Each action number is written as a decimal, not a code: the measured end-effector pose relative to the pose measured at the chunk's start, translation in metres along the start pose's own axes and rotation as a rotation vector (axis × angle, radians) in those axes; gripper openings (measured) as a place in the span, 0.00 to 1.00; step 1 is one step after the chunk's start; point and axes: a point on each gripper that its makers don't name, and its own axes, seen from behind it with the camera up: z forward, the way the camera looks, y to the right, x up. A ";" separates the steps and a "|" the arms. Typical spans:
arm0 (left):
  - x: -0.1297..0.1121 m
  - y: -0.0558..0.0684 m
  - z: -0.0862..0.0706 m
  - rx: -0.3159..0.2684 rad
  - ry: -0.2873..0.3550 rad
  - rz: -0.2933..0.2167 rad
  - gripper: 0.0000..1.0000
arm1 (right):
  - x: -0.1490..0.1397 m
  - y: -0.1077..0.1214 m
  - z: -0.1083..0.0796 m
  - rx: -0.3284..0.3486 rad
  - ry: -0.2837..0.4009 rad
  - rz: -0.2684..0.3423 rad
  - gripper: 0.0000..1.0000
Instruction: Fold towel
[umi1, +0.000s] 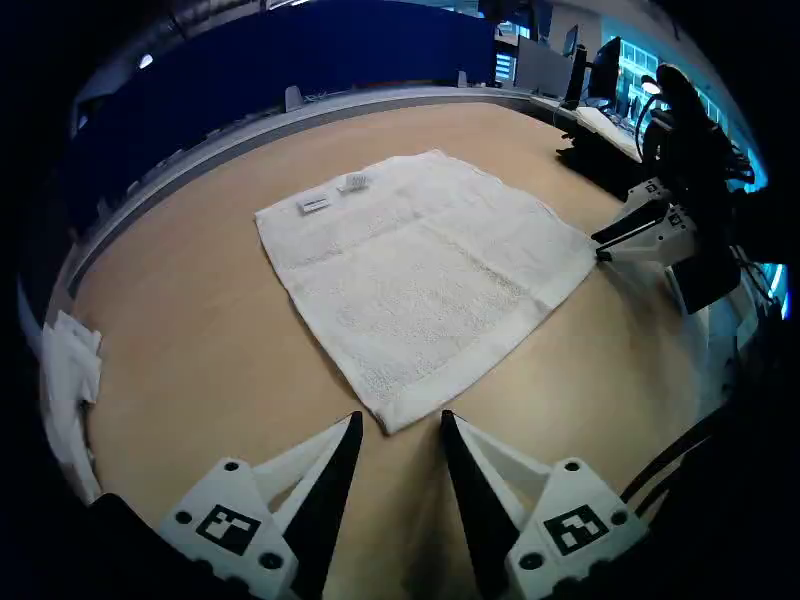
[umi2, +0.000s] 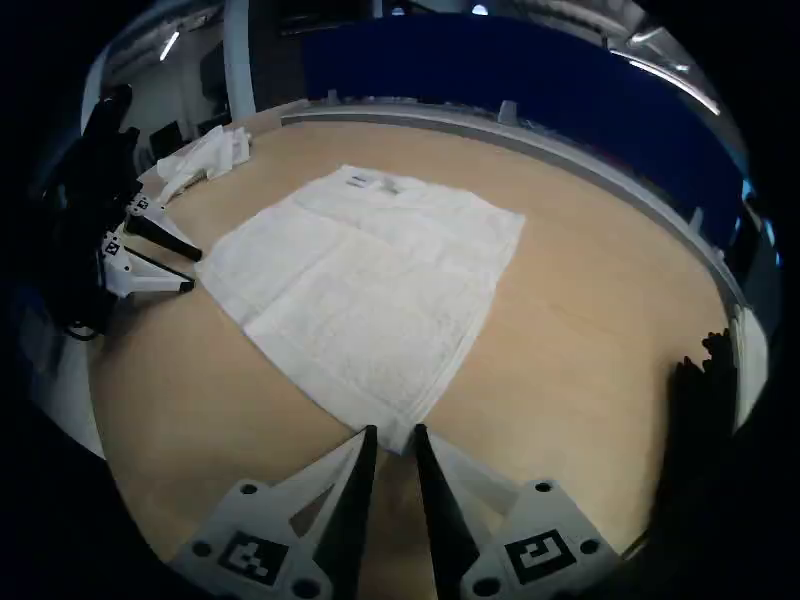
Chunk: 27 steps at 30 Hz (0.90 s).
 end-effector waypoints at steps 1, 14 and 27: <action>0.000 0.000 0.000 0.000 -0.001 -0.002 0.53 | 0.000 0.000 0.000 0.001 -0.001 -0.001 0.27; -0.001 -0.009 0.004 0.029 -0.013 -0.025 0.24 | 0.002 -0.004 0.000 0.023 -0.013 0.010 0.18; -0.002 0.001 -0.002 0.010 -0.020 -0.039 0.08 | 0.010 0.006 0.001 -0.021 -0.006 0.019 0.11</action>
